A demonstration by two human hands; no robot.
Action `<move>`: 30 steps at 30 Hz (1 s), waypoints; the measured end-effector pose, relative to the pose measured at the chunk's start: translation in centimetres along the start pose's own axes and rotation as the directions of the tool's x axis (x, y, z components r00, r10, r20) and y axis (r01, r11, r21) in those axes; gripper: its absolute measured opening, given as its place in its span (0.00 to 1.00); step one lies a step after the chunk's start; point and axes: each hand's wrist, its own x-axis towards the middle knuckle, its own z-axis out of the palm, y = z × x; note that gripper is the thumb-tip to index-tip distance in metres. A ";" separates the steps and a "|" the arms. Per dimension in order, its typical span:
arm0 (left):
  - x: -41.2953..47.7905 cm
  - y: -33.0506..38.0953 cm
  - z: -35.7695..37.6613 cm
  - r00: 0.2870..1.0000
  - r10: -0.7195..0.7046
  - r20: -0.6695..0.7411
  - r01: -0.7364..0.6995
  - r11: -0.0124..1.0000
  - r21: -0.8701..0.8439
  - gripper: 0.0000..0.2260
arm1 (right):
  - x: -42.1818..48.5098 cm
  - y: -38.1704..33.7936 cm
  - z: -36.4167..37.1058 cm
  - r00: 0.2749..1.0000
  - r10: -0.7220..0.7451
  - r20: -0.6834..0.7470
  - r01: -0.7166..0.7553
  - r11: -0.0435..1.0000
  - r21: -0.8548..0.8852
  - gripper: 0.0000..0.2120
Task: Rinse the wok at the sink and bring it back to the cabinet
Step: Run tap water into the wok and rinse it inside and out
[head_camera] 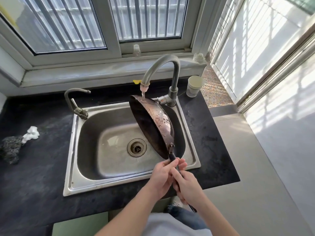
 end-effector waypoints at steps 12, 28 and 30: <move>1.1 0.6 0.4 0.999 0.033 0.010 -0.033 0.999 -0.020 0.12 | 0.8 -1.4 -1.5 0.999 -0.023 0.040 0.024 1.000 -0.019 0.18; 2.1 1.3 0.6 0.998 0.065 0.004 -0.065 0.998 0.012 0.12 | 2.6 -0.7 -2.6 0.989 -0.114 0.096 0.122 0.989 -0.082 0.17; 2.3 1.0 0.9 0.999 0.051 0.019 -0.051 0.999 -0.010 0.12 | 2.8 0.0 -3.0 0.988 -0.140 0.067 0.148 0.979 -0.139 0.15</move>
